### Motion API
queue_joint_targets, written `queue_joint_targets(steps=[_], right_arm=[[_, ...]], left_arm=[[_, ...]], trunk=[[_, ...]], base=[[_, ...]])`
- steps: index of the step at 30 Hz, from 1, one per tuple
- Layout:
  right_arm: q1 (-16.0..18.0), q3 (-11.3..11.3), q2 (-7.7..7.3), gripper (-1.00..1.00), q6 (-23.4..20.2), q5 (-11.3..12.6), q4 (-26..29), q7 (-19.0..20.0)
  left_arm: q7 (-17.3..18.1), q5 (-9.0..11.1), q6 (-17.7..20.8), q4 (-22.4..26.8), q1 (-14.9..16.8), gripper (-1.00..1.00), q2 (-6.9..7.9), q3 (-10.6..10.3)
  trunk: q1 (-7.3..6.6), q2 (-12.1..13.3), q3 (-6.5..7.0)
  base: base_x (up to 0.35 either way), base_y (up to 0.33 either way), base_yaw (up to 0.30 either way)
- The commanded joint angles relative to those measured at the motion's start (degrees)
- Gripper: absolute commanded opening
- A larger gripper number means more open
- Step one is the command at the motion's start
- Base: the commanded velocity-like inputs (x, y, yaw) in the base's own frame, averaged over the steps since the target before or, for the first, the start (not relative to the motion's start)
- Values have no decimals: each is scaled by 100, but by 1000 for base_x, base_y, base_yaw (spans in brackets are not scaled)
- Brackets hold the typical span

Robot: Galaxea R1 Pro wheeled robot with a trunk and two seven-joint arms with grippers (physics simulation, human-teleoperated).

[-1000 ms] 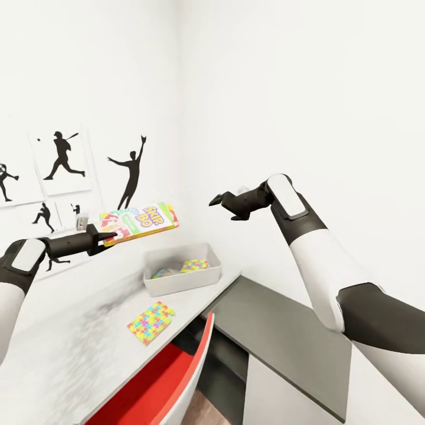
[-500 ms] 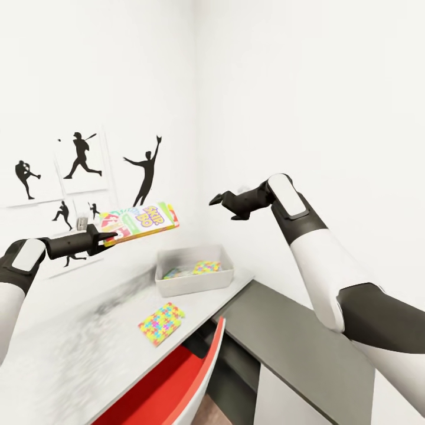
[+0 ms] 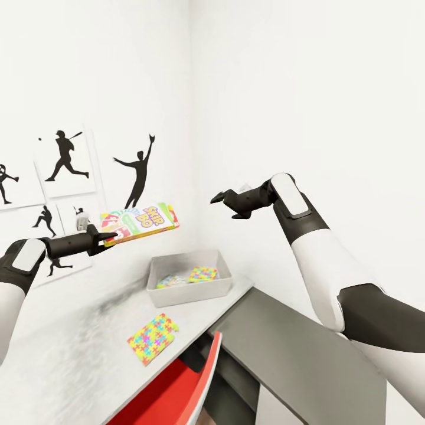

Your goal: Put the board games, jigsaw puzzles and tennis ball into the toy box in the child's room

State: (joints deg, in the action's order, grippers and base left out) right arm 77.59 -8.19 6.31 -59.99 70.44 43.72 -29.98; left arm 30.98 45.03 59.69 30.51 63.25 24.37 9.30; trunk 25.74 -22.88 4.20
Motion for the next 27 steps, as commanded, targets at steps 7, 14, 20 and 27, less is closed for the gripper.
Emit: queue_joint_targets(steps=[7, 14, 20, 27], right_arm=[[4, -7, -6, 100, -1, 57, 5, -57], [2, -7, -7, 100, -1, 57, 3, -60], [2, -7, -6, 100, -1, 57, 4, -61], [2, -7, -7, 100, -1, 57, 4, -61]], left_arm=[[48, -21, 31, -2, 4, -100, -3, 28], [48, -21, 31, -2, 4, -100, -3, 28], [48, -21, 31, -2, 4, -100, -3, 32], [48, -21, 31, -2, 4, -100, -3, 32]], trunk=[[4, -4, -3], [4, -4, -3], [4, -4, -3], [4, -4, -3]], base=[[213, 81, 0], [150, 43, 0], [72, 10, 0], [24, 1, 0]])
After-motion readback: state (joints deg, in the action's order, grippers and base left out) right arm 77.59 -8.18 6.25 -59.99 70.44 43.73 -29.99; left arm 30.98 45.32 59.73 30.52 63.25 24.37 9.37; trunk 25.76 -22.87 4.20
